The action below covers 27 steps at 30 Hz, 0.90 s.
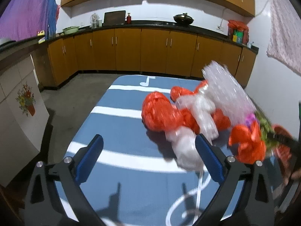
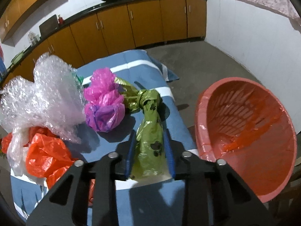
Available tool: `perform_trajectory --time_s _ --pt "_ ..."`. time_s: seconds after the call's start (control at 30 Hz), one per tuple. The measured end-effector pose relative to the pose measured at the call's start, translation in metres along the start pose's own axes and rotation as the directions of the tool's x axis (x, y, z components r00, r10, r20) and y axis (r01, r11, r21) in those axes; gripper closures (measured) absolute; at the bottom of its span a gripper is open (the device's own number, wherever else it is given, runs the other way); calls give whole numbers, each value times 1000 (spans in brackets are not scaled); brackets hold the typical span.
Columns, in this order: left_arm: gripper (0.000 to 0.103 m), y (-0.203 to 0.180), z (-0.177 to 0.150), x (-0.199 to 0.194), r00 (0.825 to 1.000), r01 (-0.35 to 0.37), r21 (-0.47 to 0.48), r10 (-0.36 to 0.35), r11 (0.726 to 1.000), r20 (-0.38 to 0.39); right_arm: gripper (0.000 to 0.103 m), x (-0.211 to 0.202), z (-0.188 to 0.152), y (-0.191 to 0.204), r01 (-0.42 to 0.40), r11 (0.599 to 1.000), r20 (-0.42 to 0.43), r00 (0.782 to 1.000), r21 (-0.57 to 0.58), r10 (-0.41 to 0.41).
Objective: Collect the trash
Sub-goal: 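Grasp the green bag with the right tool while the left tool grasps a red bag, then carry the green bag to the orange basket and open the right tool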
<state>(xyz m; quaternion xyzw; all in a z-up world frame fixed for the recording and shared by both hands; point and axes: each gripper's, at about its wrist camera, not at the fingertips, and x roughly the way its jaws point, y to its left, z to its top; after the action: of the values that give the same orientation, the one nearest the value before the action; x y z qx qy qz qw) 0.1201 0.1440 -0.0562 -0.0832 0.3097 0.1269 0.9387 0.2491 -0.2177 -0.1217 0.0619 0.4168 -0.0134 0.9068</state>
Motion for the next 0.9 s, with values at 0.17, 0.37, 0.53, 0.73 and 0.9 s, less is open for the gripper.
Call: perform_trajectory --time_s 0.17,0.37,0.53,0.73,0.9 --pt "19 5 27 22 1000 -1 -17 1 1000 2 96 4 -4 0 -20 1000 -8 1000 -11 20" --pt "27 -2 44 55 997 29 -15 -30 999 -66 96 -4 -6 5 -35 999 6 999 -26 35" --pt "35 -4 39 81 989 16 -4 -17 1000 -144 96 -7 -7 10 -30 998 13 999 -57 30" --pt "63 -2 27 101 972 20 -3 -20 1000 -234 97 -11 -8 9 -38 998 20 999 -57 39" --pt "88 3 23 98 972 31 2 -29 1000 -232 98 -17 -8 8 -48 997 37 998 -59 50"
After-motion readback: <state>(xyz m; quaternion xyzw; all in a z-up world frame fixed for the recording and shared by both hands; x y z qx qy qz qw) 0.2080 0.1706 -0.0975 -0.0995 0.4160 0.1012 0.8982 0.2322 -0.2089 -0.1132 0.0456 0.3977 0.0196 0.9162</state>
